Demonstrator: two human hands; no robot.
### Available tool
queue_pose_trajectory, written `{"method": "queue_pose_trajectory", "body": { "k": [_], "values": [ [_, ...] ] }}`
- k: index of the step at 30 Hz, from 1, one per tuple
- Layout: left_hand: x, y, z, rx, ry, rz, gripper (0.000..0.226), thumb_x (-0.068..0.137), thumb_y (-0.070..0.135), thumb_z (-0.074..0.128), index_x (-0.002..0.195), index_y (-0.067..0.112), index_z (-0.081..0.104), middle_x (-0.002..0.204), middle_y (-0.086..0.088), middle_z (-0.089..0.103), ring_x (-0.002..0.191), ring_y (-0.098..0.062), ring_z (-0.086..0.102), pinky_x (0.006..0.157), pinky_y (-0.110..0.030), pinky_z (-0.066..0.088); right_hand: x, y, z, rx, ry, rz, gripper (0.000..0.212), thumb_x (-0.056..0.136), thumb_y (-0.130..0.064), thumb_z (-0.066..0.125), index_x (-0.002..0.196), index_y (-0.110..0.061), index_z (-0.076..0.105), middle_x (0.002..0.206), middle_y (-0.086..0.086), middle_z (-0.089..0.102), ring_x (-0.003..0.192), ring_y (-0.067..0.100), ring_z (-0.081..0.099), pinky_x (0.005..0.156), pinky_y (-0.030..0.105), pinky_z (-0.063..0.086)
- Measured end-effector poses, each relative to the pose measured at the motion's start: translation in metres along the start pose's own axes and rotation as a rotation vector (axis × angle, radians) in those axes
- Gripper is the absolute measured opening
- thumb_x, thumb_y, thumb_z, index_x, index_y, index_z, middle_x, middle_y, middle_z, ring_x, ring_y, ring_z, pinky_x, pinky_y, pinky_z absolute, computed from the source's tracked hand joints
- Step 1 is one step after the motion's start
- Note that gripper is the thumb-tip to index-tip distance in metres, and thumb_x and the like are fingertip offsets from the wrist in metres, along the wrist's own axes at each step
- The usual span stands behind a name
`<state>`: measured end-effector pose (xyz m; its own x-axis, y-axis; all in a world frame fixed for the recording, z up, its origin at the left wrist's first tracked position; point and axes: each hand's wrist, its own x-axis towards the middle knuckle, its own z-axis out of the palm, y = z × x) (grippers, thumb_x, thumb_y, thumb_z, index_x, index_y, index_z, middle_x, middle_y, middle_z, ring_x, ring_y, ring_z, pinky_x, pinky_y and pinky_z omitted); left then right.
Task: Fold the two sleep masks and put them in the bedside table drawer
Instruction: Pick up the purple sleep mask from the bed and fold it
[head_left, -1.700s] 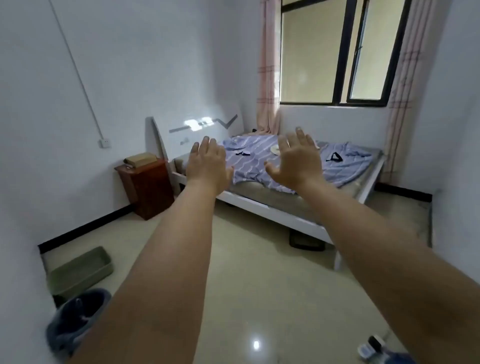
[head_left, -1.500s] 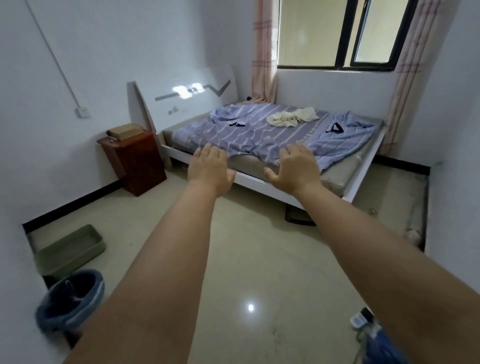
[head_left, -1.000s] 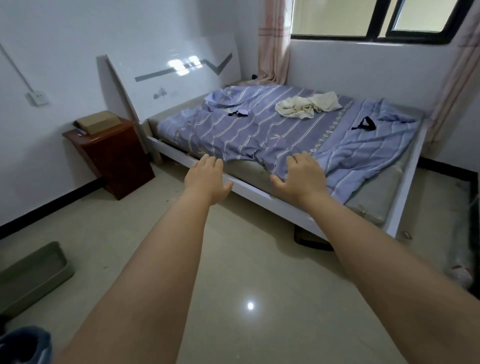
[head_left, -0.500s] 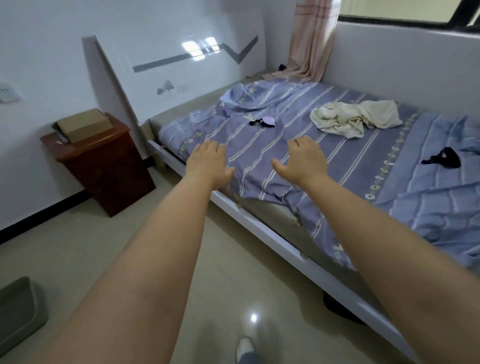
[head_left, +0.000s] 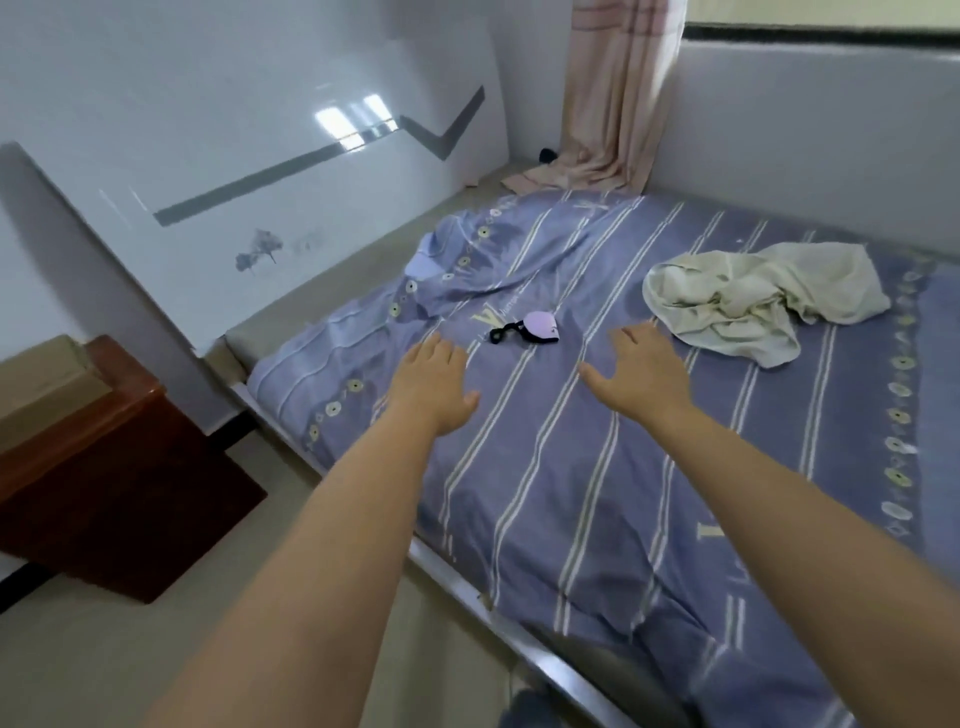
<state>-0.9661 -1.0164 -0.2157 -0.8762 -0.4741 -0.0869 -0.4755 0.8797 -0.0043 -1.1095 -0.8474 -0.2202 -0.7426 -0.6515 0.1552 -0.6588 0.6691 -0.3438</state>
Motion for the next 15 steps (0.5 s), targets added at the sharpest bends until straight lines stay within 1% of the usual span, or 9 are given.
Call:
{"method": "queue_pose_trajectory", "body": {
  "k": [5,8,11,15],
  "values": [
    [0.127,-0.052,0.014,-0.015,-0.080,0.054,0.056,0.088,0.036,0.042,0.131,0.003,0.027,0.144,-0.018,0.030,0.138,-0.030,0.018,0.113,-0.040,0.015,0.115,-0.002,0.054,0.036,-0.112,0.097,0.046,0.084,-0.034,0.054,0.107,0.006,0.051,0.114,0.026,0.055,0.113,0.035,0.044,0.095,0.041,0.033],
    [0.199,-0.087,0.035,-0.025,-0.117,0.089,0.052,0.088,0.033,0.043,0.128,0.003,0.031,0.144,-0.017,0.031,0.138,-0.030,0.017,0.114,-0.040,0.016,0.173,-0.002,0.096,0.013,-0.151,0.152,0.046,0.085,-0.033,0.053,0.111,0.005,0.049,0.117,0.025,0.054,0.115,0.034,0.043,0.096,0.039,0.031],
    [0.273,-0.122,0.065,-0.040,-0.164,0.138,0.057,0.089,0.033,0.040,0.134,0.003,0.022,0.149,-0.015,0.023,0.141,-0.027,0.009,0.116,-0.040,0.011,0.228,0.001,0.142,-0.018,-0.197,0.233,0.048,0.085,-0.032,0.053,0.116,0.004,0.046,0.122,0.024,0.051,0.118,0.035,0.041,0.099,0.039,0.029],
    [0.373,-0.160,0.122,-0.053,-0.223,0.244,0.058,0.089,0.031,0.043,0.134,0.003,0.021,0.148,-0.015,0.024,0.141,-0.027,0.009,0.116,-0.039,0.010,0.292,0.002,0.210,-0.048,-0.230,0.394,0.045,0.086,-0.030,0.052,0.112,0.006,0.048,0.120,0.026,0.053,0.115,0.037,0.043,0.096,0.042,0.032]
  ]
}}
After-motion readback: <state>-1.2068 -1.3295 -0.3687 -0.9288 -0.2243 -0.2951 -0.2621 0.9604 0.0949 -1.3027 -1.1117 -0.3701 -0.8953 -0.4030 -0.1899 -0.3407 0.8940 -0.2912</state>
